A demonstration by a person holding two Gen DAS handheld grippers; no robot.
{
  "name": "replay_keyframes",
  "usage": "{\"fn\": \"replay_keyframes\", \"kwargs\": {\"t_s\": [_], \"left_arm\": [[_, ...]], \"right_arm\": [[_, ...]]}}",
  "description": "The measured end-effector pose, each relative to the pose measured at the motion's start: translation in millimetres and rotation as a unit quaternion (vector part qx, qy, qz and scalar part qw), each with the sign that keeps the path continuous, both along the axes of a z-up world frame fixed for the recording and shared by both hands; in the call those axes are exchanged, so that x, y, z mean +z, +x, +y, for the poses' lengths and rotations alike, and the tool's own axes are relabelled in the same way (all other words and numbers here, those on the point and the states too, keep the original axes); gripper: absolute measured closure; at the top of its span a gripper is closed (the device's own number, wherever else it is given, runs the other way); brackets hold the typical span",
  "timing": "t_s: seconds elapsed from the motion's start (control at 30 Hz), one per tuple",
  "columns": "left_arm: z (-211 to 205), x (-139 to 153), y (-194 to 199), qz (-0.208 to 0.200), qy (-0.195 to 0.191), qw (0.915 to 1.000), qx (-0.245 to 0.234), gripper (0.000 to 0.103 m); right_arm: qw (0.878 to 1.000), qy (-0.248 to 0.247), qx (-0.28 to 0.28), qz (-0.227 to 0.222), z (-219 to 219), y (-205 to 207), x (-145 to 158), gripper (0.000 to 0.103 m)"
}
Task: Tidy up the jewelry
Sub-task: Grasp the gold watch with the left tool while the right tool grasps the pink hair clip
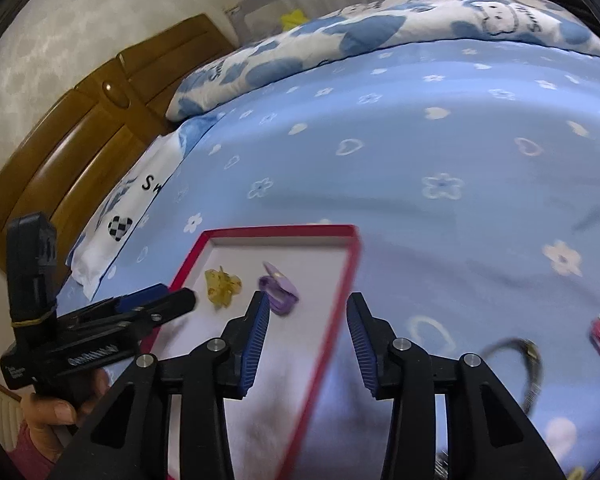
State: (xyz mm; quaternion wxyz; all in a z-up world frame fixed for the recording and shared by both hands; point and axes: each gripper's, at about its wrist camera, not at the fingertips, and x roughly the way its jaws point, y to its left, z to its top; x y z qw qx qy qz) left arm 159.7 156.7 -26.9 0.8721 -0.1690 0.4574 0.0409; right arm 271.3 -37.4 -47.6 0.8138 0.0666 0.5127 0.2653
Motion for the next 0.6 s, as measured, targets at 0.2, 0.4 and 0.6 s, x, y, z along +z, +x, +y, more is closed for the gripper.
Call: {"fn": "replay_keyframes", "kwargs": {"t_s": [0.2,0.4,0.6], "left_arm": [[-17.8,10.9,-17.8,-0.015,-0.027,0.9994,-0.015,0.038],[-40.6,16.7,-23.2,-0.013,-0.035,0.9985,-0.04,0.038],[-67.6,17.8,-14.0,-0.001,-0.029,0.9967,-0.076,0.038]], "right_arm": [[0.999,-0.003,-0.035,-0.011,-49.5,-15.5,15.8,0.058],[0.997,-0.026,-0.067,-0.024,-101.1,-34.5,24.6,0.056],[0.994,-0.054,-0.095,-0.024,-146.9,-47.3,23.4,0.054]]}}
